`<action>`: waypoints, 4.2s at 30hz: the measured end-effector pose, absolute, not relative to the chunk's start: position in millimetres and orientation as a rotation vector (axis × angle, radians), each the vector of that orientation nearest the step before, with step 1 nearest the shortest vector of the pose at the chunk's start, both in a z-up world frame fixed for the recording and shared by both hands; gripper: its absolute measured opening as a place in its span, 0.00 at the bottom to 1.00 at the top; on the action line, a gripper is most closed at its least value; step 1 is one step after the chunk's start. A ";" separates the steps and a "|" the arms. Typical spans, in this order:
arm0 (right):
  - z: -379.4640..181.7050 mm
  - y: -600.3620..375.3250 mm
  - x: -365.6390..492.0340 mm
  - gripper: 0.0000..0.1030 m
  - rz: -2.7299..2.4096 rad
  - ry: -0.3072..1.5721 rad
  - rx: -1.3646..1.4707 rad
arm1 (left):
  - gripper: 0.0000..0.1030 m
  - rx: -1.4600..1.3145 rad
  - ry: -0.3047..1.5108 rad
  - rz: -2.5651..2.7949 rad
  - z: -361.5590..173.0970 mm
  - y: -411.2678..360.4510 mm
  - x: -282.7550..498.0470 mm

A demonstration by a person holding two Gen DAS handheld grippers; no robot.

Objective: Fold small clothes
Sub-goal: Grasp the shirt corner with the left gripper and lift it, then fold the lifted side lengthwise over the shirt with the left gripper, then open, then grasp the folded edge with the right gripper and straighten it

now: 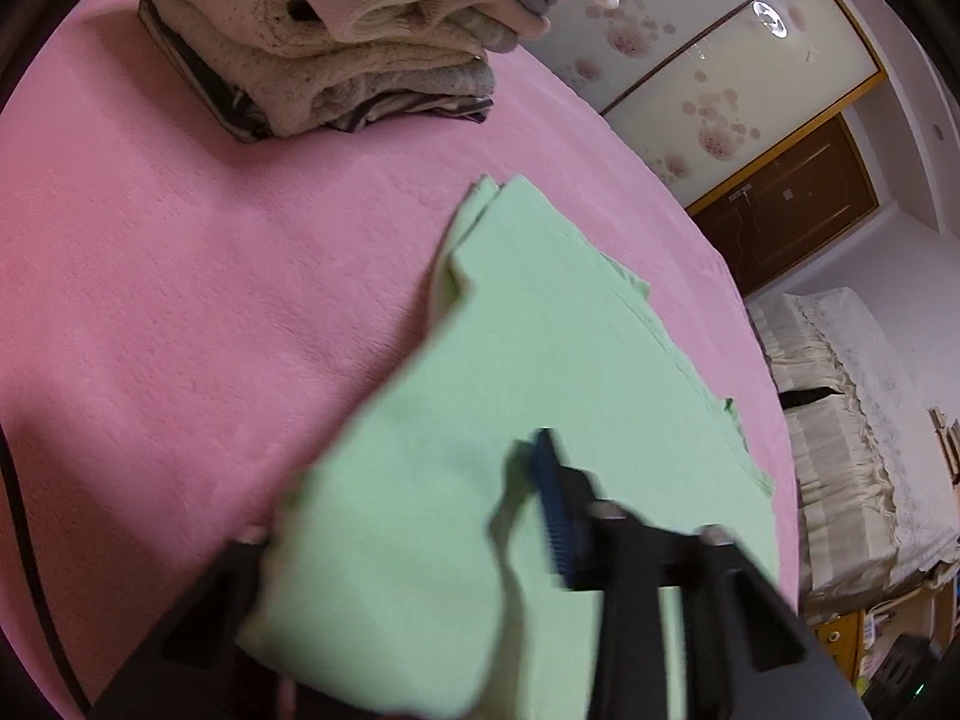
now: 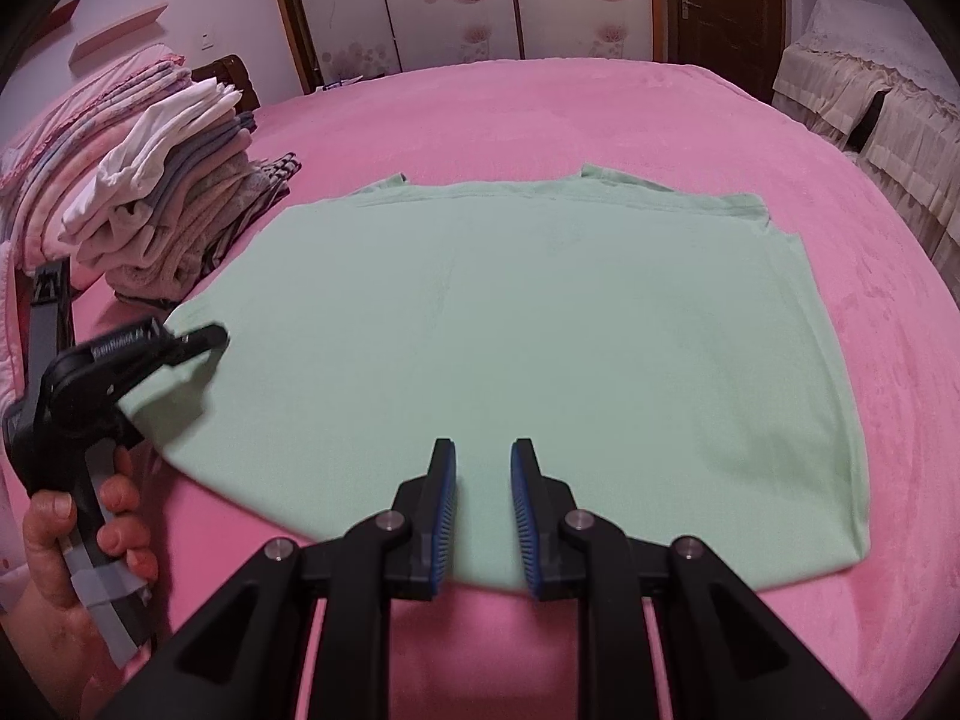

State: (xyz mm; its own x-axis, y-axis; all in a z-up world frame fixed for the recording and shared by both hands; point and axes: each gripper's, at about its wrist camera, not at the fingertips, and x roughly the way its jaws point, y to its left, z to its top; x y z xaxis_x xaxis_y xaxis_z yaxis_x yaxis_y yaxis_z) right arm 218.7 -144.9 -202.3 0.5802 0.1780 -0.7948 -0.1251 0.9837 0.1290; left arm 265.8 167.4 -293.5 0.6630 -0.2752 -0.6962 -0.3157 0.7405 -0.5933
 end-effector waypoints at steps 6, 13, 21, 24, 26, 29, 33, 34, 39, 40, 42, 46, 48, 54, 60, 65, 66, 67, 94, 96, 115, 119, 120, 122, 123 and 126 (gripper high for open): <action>-198.9 -142.8 256.1 0.18 0.189 0.945 0.114 | 0.06 -0.612 0.830 0.059 -275.0 155.1 260.9; -204.0 -127.6 311.0 0.18 0.181 0.952 0.055 | 0.06 -0.485 0.769 0.055 -240.8 135.7 263.2; -234.8 -110.9 338.6 0.11 0.192 1.041 -0.030 | 0.05 -0.412 0.720 0.019 -212.1 110.8 270.3; -237.8 -109.2 338.4 0.11 0.195 1.045 -0.044 | 0.06 -0.383 0.701 0.000 -202.5 95.8 272.4; -235.7 -112.1 338.1 0.11 0.208 1.048 -0.032 | 0.06 -0.359 0.696 -0.018 -197.2 83.4 274.3; -228.3 -125.4 336.9 0.11 0.242 1.054 0.034 | 0.06 -0.336 0.689 -0.040 -189.6 66.5 279.0; -215.9 -151.8 326.6 0.11 0.246 1.026 0.070 | 0.06 -0.301 0.683 -0.079 -180.8 31.5 285.7; -213.8 -160.1 323.8 0.11 0.245 1.021 0.080 | 0.06 -0.294 0.683 -0.090 -179.2 21.8 286.9; -209.7 -204.1 310.6 0.11 0.225 1.016 0.127 | 0.06 -0.229 0.677 -0.181 -172.3 -44.7 299.1; -208.1 -214.4 307.7 0.11 0.216 1.013 0.139 | 0.06 -0.215 0.677 -0.199 -172.3 -58.2 300.0; -205.0 -235.5 302.9 0.11 0.194 1.004 0.167 | 0.06 -0.180 0.683 -0.237 -175.5 -87.0 301.8; -200.2 -280.9 287.6 0.11 0.124 0.990 0.228 | 0.06 -0.138 0.722 -0.334 -190.9 -135.1 297.4; -198.1 -299.8 280.3 0.11 0.087 0.981 0.250 | 0.06 -0.124 0.741 -0.381 -200.2 -151.6 292.7; -193.2 -341.6 260.5 0.11 0.015 0.956 0.270 | 0.06 -0.099 0.786 -0.467 -217.1 -183.5 277.6; -189.3 -365.5 240.2 0.11 -0.010 0.922 0.313 | 0.06 -0.072 0.737 -0.516 -208.7 -201.7 269.6; -191.0 -373.4 234.0 0.11 -0.016 0.915 0.330 | 0.06 -0.017 0.732 -0.574 -207.5 -219.4 264.8; -191.5 -374.9 233.4 0.11 -0.018 0.917 0.330 | 0.06 -0.014 0.739 -0.583 -209.0 -221.8 263.9; -192.5 -376.8 233.1 0.11 -0.021 0.917 0.331 | 0.06 -0.009 0.747 -0.592 -210.5 -223.3 263.0; -169.3 -360.2 194.0 0.12 0.100 0.922 0.285 | 0.53 -0.042 0.845 -0.510 -188.1 -88.8 196.8; -165.9 -349.1 190.7 0.12 0.114 0.927 0.246 | 0.53 -0.031 0.861 -0.467 -194.6 -79.8 192.5; -191.6 -313.0 186.7 0.30 0.139 1.011 0.150 | 0.54 -0.013 1.005 -0.368 -244.7 -61.7 191.1; -199.2 -318.4 192.1 0.15 0.143 1.020 0.193 | 0.54 -0.053 1.026 -0.361 -248.6 -55.4 197.0; -201.1 -320.8 192.6 0.10 0.147 1.032 0.216 | 0.54 -0.053 1.026 -0.356 -249.1 -54.6 198.1; -202.6 -327.6 190.3 0.07 0.165 1.036 0.287 | 0.54 -0.058 1.030 -0.344 -250.3 -52.2 200.1; -202.5 -330.9 188.7 0.07 0.164 1.035 0.312 | 0.54 -0.067 1.035 -0.345 -251.0 -51.2 200.9; -205.0 -339.9 186.1 0.06 0.154 1.042 0.369 | 0.54 -0.073 1.036 -0.332 -251.1 -48.9 201.9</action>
State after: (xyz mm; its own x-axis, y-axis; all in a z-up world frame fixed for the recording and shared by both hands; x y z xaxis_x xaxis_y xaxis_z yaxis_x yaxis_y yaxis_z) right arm 186.1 -339.9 -205.0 0.5005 0.2973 -0.8131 0.0487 0.9280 0.3693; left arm 201.9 -48.9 -251.1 0.4651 -0.3042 -0.8314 0.2354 0.9478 -0.2151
